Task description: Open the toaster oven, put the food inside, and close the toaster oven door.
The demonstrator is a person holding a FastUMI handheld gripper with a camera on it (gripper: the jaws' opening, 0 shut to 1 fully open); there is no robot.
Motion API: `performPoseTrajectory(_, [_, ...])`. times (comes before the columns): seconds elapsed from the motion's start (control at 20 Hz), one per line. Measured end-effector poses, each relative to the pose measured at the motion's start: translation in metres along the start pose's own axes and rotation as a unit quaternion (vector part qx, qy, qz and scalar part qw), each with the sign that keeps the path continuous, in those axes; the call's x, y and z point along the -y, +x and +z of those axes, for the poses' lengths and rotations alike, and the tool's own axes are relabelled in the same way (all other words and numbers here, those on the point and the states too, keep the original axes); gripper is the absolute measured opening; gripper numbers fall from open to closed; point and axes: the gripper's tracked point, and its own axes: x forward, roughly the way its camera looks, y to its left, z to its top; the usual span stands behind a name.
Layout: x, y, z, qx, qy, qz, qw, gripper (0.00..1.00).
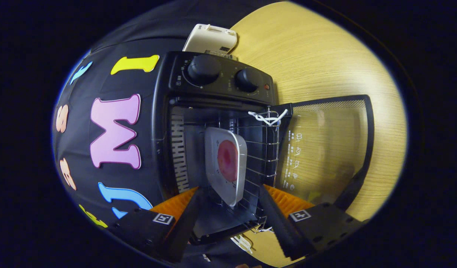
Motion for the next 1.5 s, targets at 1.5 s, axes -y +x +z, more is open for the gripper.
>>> performPoseTrajectory(1.5, [0.177,-0.101,-0.030,-0.129,-0.672,-0.166,0.710,0.99])
